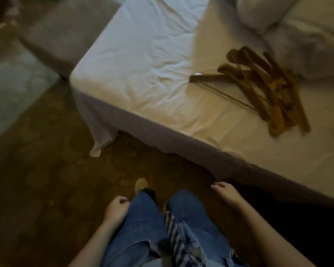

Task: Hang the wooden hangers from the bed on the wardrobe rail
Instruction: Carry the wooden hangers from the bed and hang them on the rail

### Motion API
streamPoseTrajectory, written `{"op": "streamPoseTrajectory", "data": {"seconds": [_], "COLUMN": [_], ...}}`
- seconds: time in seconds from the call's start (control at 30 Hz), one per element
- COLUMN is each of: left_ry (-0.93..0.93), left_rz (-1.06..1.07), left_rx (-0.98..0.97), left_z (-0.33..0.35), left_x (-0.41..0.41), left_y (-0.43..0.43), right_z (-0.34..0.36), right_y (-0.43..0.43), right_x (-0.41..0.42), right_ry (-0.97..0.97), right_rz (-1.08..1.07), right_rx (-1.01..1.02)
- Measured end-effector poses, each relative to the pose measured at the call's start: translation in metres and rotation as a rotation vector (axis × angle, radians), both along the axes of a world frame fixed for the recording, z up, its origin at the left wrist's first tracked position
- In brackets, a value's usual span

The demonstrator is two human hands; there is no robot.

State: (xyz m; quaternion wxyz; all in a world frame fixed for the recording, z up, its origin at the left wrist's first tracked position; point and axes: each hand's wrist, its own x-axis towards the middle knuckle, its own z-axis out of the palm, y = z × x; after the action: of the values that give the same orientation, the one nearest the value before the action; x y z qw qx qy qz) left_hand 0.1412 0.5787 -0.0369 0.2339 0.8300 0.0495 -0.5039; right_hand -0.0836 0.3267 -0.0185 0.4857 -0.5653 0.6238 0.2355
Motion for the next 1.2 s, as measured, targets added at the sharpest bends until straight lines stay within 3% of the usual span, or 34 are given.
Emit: {"op": "streamPoseTrajectory", "data": {"seconds": [0.2,0.4,0.67,0.8,0.97,1.07,1.2], "left_ry": [0.061,-0.003,-0.087,-0.06,0.025,-0.021,-0.091], "left_rz": [-0.294,-0.441,-0.31,-0.222,-0.119,-0.183,-0.401], "left_rx": [0.0,-0.057,-0.073,-0.019,0.091,0.005,-0.243], "left_z": [-0.003,-0.015,-0.019,-0.018,-0.038,-0.021,0.008], "left_x": [0.047,0.067,0.024,0.006,0.02,0.026,0.031], "left_y": [-0.11,-0.242,-0.365,-0.374,-0.393,-0.453,-0.554], "right_z": [0.005,-0.016,-0.015,-0.009,0.004,0.016,0.035], "right_y": [0.022,-0.027,-0.202,-0.272,-0.341,-0.385,-0.456], "right_x": [-0.015,-0.034,-0.058,-0.058,-0.041,-0.018,0.02], "right_ry": [-0.029,-0.035,-0.025,-0.002,-0.03,-0.115,-0.247], "right_rz": [-0.472,-0.666,-0.632,-0.503,-0.491,-0.51,-0.698], "right_rx": [0.063,0.106,0.084,0.088,0.037,-0.05,-0.229]}}
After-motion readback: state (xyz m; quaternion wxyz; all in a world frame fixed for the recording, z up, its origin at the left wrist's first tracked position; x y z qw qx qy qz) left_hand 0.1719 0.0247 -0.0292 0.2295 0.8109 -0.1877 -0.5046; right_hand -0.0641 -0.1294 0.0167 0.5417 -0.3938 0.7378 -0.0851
